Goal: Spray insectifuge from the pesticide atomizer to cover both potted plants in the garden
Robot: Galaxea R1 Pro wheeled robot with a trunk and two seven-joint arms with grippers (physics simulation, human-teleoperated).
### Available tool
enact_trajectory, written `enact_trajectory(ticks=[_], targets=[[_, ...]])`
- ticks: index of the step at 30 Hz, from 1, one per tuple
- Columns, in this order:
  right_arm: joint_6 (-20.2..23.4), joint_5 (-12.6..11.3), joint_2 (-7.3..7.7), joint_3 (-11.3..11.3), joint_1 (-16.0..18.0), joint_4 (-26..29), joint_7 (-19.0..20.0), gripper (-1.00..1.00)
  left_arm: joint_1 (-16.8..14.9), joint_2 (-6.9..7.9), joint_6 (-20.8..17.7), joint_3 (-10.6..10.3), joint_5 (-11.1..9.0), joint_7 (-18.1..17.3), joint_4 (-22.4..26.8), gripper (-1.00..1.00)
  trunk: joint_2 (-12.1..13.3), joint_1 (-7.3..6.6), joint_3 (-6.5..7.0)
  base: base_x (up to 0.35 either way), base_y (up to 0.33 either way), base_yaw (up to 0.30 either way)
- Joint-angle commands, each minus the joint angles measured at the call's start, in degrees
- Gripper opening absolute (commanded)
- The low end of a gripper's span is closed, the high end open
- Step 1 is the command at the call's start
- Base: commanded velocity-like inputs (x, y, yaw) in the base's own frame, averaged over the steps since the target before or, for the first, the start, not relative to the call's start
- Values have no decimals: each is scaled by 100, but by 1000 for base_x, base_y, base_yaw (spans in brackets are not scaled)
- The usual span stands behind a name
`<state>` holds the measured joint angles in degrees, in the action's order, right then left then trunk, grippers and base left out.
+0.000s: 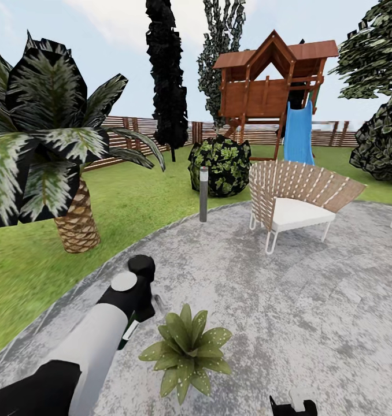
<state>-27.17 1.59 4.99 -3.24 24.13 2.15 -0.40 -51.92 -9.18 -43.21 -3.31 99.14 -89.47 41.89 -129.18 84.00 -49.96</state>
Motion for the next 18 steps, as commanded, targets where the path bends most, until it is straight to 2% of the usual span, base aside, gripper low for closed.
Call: enact_trajectory(ticks=[1, 10, 14, 18], targets=[[-16, 7, 2, -27, 4, -4, -8, 100, 29, 10, -63, -3, 34, -53, -2, -100, -2, -1, -6, 0, 0, 0], [-16, 5, 2, -29, 4, 11, -13, 100, 68, 56, -56, -3, 26, -53, -14, -100, -2, -1, -5, 0, 14, -8], [-16, 0, 2, -28, 4, 13, -13, 100, 63, 62, -56, 5, 26, -53, -15, -100, -2, -1, 5, 0, 125, -204], [-16, -1, 2, -27, 4, 13, -13, 100, 68, 71, -49, 6, 26, -53, -15, -100, -2, -1, 17, -43, 250, -269]])
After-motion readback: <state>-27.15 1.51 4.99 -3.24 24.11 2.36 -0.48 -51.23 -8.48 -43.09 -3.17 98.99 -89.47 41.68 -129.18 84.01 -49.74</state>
